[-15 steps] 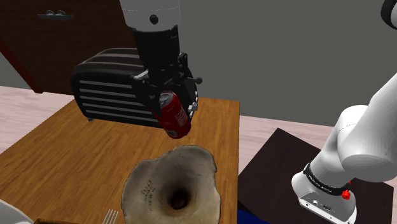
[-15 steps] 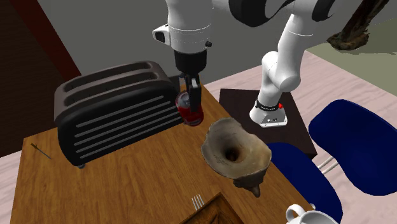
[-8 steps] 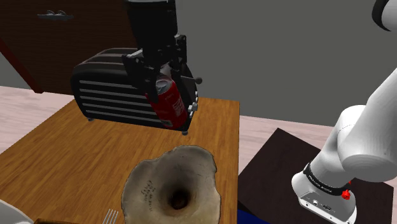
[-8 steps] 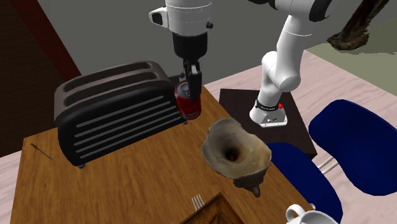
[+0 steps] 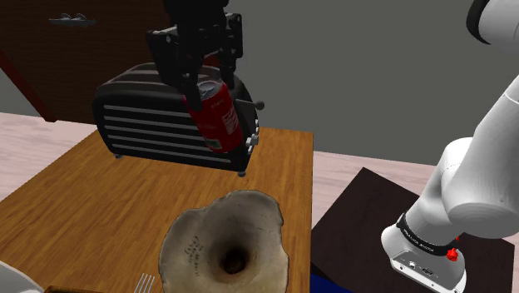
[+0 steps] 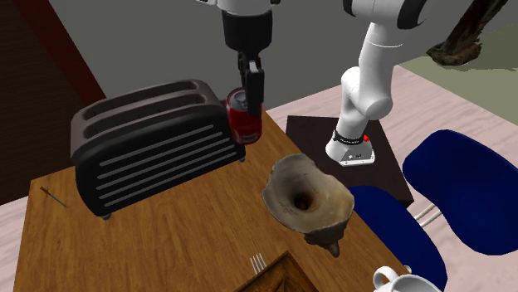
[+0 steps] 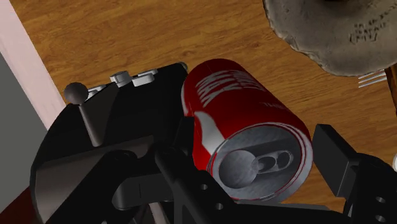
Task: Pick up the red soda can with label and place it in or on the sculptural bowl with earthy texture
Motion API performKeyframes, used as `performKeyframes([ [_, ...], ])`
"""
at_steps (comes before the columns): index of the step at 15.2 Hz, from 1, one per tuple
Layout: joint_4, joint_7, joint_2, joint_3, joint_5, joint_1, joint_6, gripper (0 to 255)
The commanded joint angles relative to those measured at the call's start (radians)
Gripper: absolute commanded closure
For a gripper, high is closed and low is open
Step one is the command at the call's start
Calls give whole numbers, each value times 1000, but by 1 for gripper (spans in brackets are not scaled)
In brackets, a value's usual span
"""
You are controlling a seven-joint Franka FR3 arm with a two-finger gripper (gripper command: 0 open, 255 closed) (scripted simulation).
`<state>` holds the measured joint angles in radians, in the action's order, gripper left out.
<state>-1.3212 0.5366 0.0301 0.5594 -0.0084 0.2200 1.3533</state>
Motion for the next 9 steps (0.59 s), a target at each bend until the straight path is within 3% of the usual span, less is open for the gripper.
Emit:
performKeyframes([
  [1, 55, 8, 23, 5, -13, 7, -35, 255],
  [5, 167, 26, 72, 17, -42, 26, -105, 255],
  [9, 205, 130, 83, 62, -54, 90, -137, 255],
])
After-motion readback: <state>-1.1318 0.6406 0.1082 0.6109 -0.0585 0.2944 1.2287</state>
